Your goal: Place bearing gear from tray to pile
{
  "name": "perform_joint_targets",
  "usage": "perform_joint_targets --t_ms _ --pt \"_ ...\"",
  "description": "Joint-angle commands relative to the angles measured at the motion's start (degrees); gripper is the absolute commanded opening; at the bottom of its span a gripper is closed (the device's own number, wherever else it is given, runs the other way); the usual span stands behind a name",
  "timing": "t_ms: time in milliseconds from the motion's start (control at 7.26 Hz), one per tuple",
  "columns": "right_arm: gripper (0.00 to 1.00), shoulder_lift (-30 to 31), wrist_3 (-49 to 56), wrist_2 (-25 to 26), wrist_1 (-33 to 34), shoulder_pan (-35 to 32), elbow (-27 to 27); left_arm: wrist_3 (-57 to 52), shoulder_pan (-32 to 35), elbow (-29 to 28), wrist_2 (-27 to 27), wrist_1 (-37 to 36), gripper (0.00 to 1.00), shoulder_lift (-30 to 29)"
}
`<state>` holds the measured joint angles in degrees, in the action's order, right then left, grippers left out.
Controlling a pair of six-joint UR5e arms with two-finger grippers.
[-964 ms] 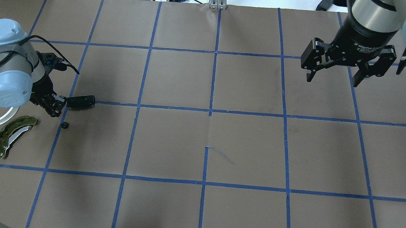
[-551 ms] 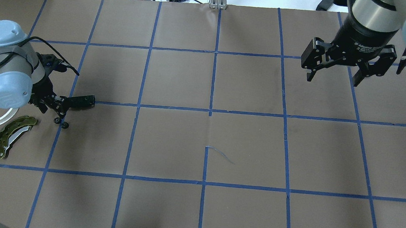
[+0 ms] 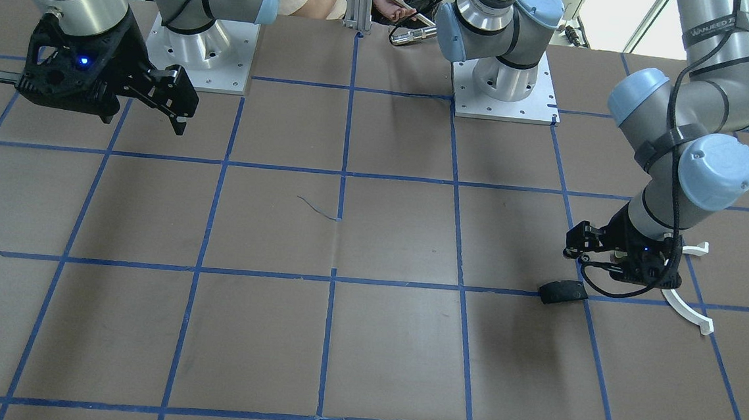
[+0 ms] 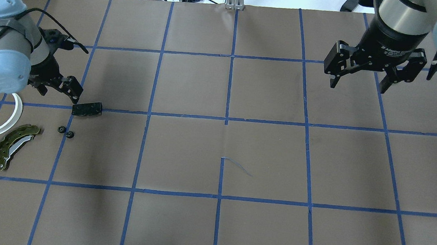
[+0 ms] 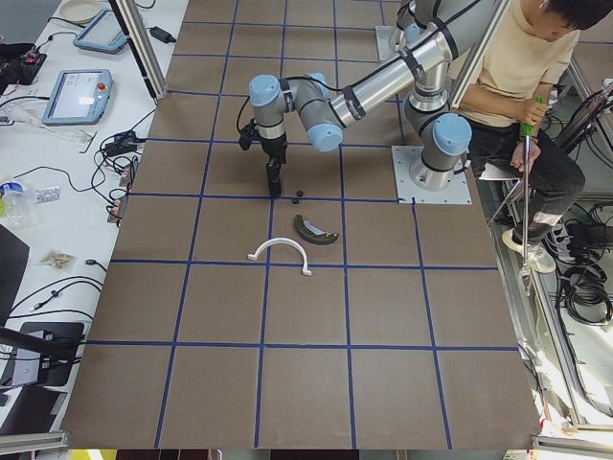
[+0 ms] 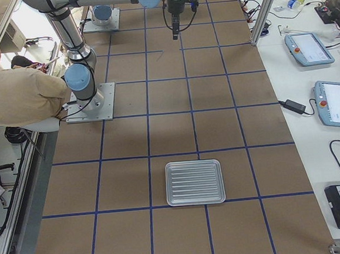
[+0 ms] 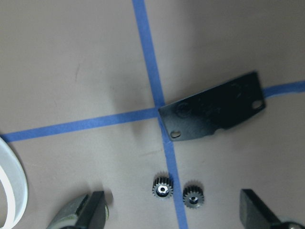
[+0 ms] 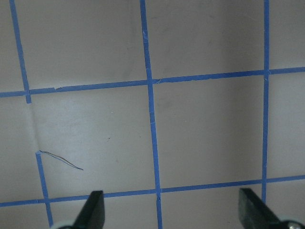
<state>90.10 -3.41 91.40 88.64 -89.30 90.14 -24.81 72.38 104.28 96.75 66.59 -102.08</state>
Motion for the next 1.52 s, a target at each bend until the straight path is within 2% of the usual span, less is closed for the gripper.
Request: perform_joint_targets --t_ms 0,138,413,689,964,1240,1378 --pt "1.0 -0.01 0.07 0.0 0.21 0.0 0.04 10.87 5.81 -11.85 -0.87 20.06 1.0 4.06" --pt "1.0 -0.01 0.07 0.0 0.3 0.0 0.04 14.23 8.1 -15.65 -1.39 27.03 1.0 6.25" --pt "1.0 -0.01 0.07 0.0 0.57 0.0 0.04 14.53 9.97 -17.09 -3.15 31.4 1.0 12.49" --pt "1.0 -0.01 0.07 0.0 0.56 0.0 0.04 15.48 11.62 -15.69 -4.38 30.97 1.0 13.05" --pt "1.0 -0.01 0.16 0.09 0.39 0.09 0.04 24.23 20.91 -15.43 -5.79 29.75 1.0 13.48" --pt "1.0 -0.01 0.16 0.09 0.48 -0.09 0.04 23.24 21.58 -15.25 -6.22 26.24 1.0 13.31" --pt "1.0 -0.01 0.07 0.09 0.48 -0.09 0.04 18.35 20.87 -15.25 -7.62 26.14 1.0 13.39"
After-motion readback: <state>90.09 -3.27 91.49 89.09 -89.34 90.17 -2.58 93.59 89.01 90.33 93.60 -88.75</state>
